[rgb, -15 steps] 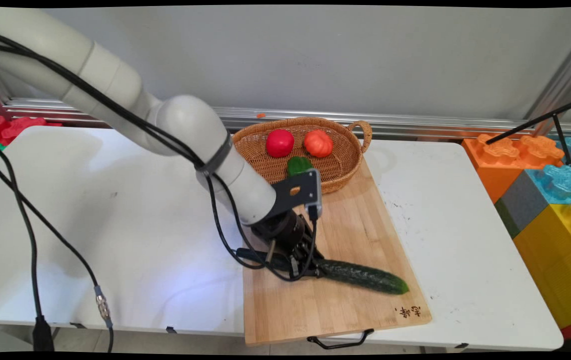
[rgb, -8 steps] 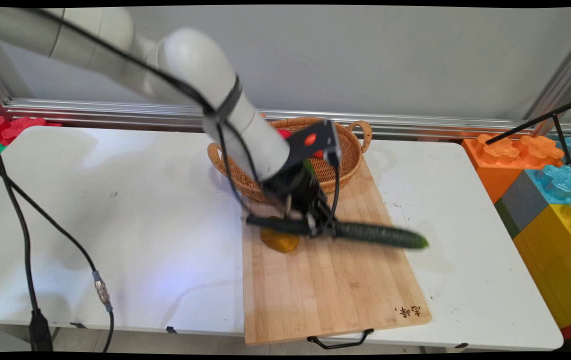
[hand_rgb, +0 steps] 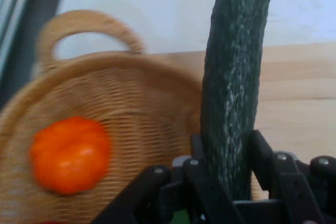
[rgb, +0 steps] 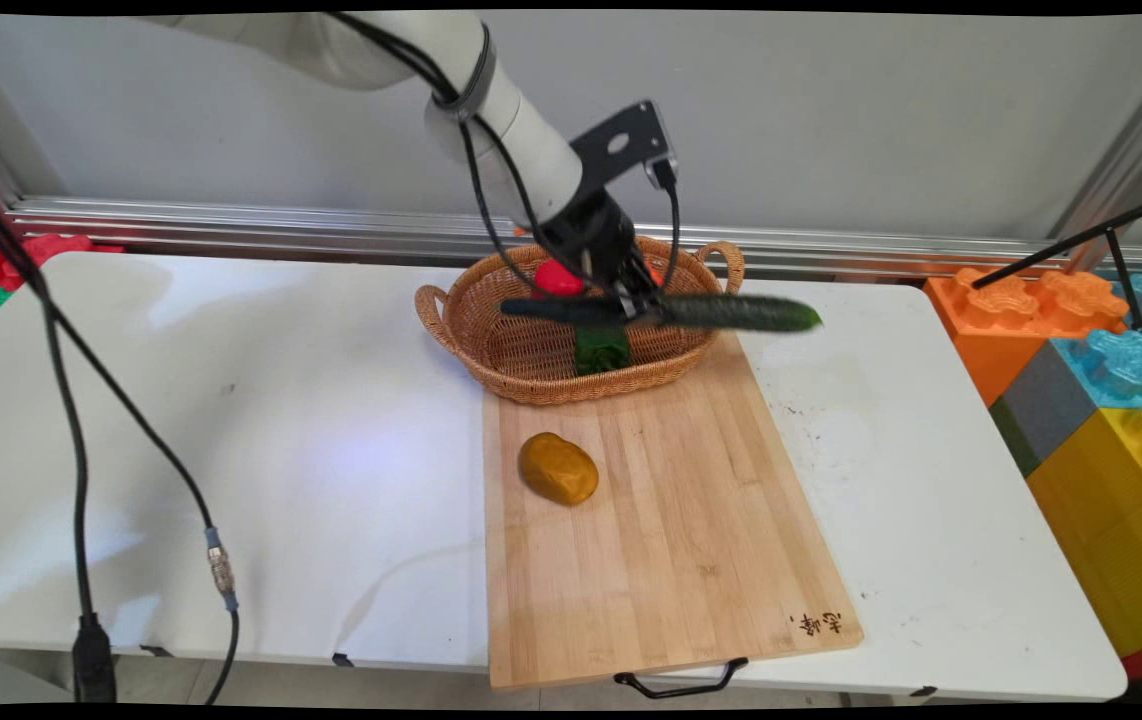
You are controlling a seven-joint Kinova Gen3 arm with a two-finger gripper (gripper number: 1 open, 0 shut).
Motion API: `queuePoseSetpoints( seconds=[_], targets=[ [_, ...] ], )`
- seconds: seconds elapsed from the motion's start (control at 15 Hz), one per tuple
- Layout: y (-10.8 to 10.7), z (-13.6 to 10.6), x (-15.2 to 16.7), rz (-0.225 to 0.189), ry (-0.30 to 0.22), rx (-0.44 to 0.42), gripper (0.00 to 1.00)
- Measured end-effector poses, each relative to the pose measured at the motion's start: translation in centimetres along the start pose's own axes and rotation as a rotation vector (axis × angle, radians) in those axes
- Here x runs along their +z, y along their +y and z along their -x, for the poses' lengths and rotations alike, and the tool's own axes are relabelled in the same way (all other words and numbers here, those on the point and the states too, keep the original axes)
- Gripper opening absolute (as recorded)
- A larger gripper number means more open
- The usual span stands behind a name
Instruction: Place the picked object in the vegetable basket
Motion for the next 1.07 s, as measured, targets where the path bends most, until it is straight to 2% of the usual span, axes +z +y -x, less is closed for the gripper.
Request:
queuePoseSetpoints(
  seconds=[0.13, 0.4, 0.67, 1.0, 1.07],
  targets=[
    [-2.6, 0.2, 0.7, -0.034, -0.007, -0.005, 0.0],
    [-6.0, 1.1, 2.8, -0.052, -0.024, -0.015, 0.0],
    [-7.9, 2.2, 4.4, -0.042, -0.058, -0.025, 0.0],
    [-9.2, 3.1, 5.7, -0.024, -0.086, -0.021, 0.0],
    [-9.5, 3.2, 5.8, -0.022, -0.088, -0.018, 1.0]
  ],
)
